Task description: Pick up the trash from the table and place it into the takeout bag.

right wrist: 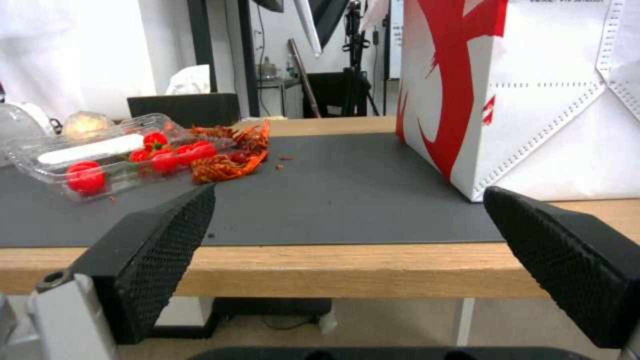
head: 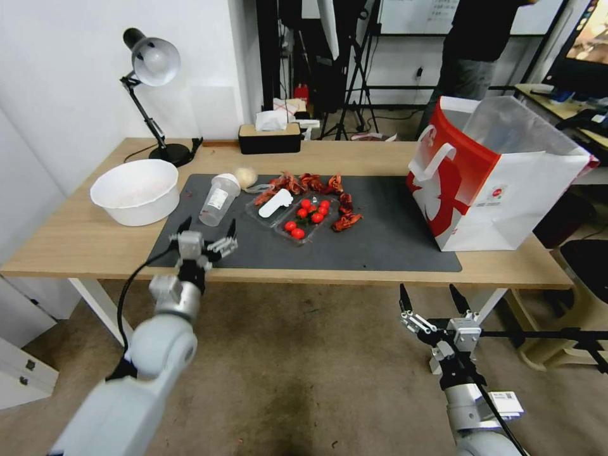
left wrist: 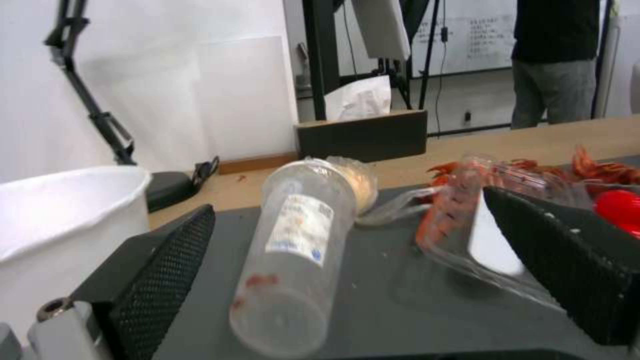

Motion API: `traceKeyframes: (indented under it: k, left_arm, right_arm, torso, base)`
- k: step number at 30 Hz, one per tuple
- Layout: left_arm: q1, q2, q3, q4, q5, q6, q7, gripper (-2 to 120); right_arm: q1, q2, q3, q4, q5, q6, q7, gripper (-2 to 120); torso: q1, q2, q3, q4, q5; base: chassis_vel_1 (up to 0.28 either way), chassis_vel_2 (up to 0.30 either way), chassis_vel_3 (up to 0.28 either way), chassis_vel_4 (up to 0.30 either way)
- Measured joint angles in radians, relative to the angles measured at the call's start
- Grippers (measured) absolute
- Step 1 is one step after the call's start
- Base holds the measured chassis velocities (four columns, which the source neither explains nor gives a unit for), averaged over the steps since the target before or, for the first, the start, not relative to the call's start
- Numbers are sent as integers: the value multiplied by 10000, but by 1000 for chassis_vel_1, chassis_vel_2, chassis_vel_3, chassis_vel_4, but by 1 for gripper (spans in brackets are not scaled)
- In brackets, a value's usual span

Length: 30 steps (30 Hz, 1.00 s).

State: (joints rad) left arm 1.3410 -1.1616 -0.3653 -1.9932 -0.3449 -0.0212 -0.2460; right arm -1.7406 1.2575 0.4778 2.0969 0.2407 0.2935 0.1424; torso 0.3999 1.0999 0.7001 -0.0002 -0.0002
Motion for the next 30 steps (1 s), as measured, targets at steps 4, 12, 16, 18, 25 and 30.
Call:
traceKeyframes:
  k: [4, 12, 16, 18, 25, 30]
  left_arm:
    - [-1945, 769, 397, 1173, -638, 447, 398, 100]
    - [-5140, 1684, 1231, 3703, -2477, 2016, 1539, 100]
    - [-5683, 1802, 1290, 4165, -2632, 2783, 1928, 100]
    - [-5775, 1832, 1318, 4220, -2770, 2907, 2060, 100]
    - [-6076, 1853, 1386, 4191, -3237, 4273, 2236, 100]
    - [-6092, 1935, 1392, 4214, -3518, 4694, 2004, 100]
  right_arm:
    - [4, 56, 8, -42, -5, -8, -21, 100]
    - [10, 202, 55, -178, -49, -16, -24, 100]
    - [0, 278, 80, -242, -77, -6, -24, 100]
    - [0, 285, 83, -260, -84, -4, -24, 100]
    - [37, 338, 78, -289, -211, -16, 5, 100]
    - [-8, 364, 72, -290, -254, -19, 17, 100]
  torso:
    - [1, 0, 0, 1, 1]
    - [2, -1, 1, 0, -1]
    - [2, -1, 0, 3, 0]
    - [1, -1, 1, 4, 1]
    - [2, -1, -1, 2, 1]
    - [1, -1, -1, 2, 1]
  base:
    - [0, 0, 0, 0]
    - [0, 0, 0, 0]
    - [0, 0, 0, 0]
    - [0, 0, 0, 0]
    - [0, 0, 0, 0]
    - [0, 0, 0, 0]
